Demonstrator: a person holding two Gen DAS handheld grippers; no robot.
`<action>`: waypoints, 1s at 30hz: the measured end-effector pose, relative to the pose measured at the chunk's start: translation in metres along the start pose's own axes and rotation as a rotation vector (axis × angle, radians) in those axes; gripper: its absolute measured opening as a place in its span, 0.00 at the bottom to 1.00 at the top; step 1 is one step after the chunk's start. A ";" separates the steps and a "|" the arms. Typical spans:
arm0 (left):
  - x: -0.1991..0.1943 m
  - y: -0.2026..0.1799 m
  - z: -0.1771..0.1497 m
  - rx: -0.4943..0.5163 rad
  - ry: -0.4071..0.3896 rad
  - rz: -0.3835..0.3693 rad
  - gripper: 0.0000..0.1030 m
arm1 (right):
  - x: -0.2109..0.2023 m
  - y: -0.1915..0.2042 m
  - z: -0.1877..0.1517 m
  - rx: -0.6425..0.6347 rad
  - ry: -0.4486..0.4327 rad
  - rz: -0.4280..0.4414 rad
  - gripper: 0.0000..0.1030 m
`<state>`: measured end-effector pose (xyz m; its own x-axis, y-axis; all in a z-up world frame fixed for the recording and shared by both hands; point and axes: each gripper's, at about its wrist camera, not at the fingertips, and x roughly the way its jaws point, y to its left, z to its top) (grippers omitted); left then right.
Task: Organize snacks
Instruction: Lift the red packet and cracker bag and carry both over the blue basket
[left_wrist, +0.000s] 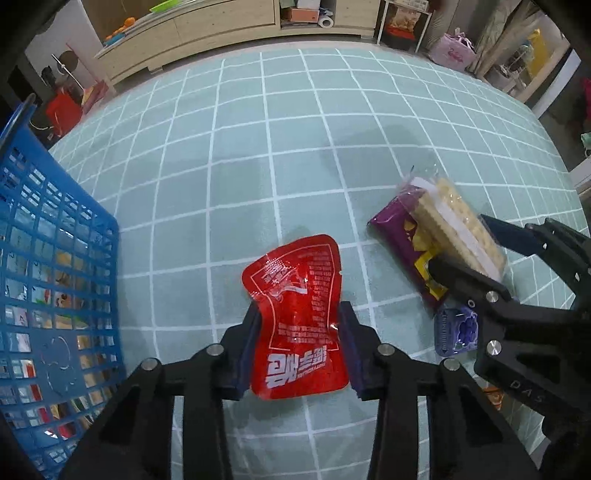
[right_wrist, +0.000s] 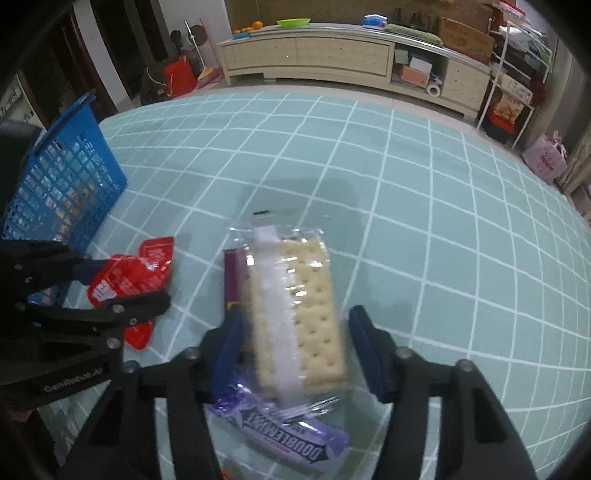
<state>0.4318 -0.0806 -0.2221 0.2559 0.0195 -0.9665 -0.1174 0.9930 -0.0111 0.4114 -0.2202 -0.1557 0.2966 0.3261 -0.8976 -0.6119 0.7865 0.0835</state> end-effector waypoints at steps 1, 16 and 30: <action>0.001 0.000 0.001 0.002 0.001 -0.002 0.35 | -0.001 0.001 0.000 -0.005 -0.003 -0.002 0.54; -0.048 -0.002 -0.051 0.021 -0.027 -0.113 0.10 | -0.042 0.005 -0.015 0.114 -0.075 0.003 0.47; -0.175 0.009 -0.114 0.132 -0.171 -0.196 0.11 | -0.123 0.066 -0.042 0.220 -0.139 0.020 0.47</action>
<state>0.2765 -0.0883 -0.0826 0.4208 -0.1663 -0.8918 0.0734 0.9861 -0.1493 0.3041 -0.2304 -0.0576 0.3933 0.3995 -0.8281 -0.4492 0.8694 0.2060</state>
